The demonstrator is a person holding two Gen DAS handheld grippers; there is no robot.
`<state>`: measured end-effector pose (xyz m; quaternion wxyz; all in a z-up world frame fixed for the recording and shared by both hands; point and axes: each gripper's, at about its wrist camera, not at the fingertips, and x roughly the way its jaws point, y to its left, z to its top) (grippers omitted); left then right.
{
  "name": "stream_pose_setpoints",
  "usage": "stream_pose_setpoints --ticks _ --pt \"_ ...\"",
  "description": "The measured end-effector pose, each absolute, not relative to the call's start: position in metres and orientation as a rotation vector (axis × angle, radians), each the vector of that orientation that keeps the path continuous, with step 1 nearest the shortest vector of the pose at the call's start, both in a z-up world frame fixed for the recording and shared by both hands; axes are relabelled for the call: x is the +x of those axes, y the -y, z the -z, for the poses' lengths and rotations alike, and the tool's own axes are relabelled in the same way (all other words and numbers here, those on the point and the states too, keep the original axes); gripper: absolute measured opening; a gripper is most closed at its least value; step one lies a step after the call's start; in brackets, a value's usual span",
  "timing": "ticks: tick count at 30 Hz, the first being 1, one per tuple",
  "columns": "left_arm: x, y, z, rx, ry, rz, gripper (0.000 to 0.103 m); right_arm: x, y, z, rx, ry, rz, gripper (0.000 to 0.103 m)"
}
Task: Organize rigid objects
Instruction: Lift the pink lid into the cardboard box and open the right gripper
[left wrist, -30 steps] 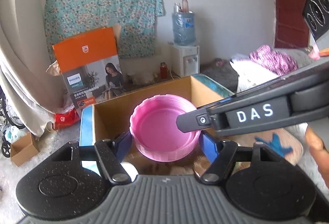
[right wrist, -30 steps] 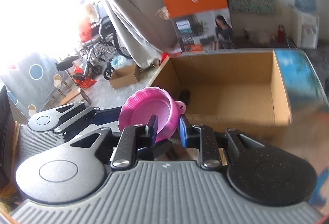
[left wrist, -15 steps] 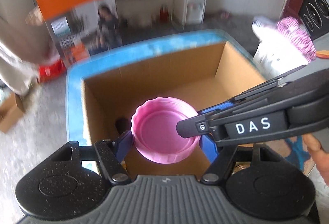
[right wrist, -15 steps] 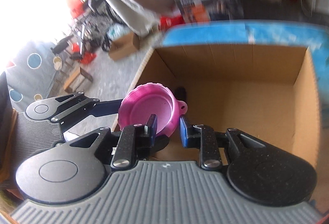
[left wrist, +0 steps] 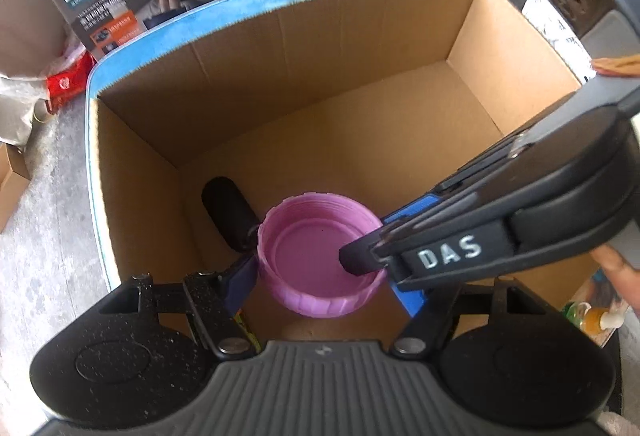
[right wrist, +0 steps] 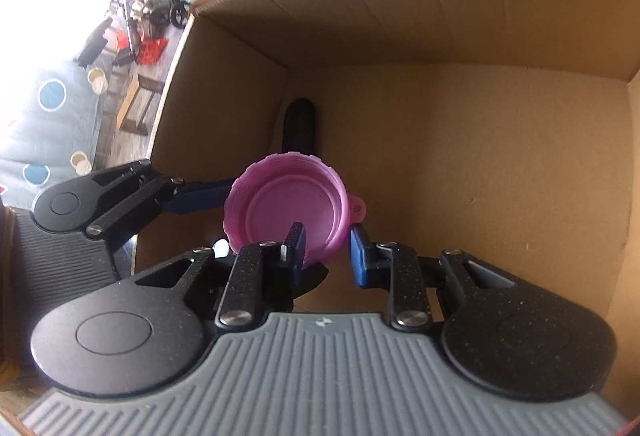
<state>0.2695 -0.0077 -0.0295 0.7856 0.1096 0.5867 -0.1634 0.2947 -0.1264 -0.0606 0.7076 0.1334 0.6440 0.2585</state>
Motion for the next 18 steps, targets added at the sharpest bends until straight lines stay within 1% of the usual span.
stream_pose_setpoints --ticks 5,6,11,12,15,17,18 --pt "0.274 0.005 0.034 0.197 -1.324 0.365 0.078 0.297 0.118 0.081 0.281 -1.499 -0.573 0.024" --pt "0.274 0.005 0.033 0.198 -1.322 0.361 0.080 0.297 0.117 0.082 0.277 -1.503 -0.572 0.025" --pt "0.269 0.001 0.024 0.167 -1.293 0.363 0.080 0.300 0.110 0.079 0.265 -1.481 -0.570 0.028" --pt "0.266 0.000 0.021 0.160 -1.284 0.364 0.080 0.298 0.110 0.076 0.260 -1.466 -0.573 0.029" --pt "0.260 0.001 0.012 0.152 -1.252 0.356 0.086 0.293 0.120 0.065 0.258 -1.423 -0.575 0.034" --pt "0.254 0.001 0.003 0.151 -1.224 0.355 0.086 0.289 0.124 0.056 0.266 -1.390 -0.584 0.036" --pt "0.251 0.000 -0.001 0.146 -1.213 0.354 0.086 0.285 0.127 0.050 0.271 -1.371 -0.585 0.039"
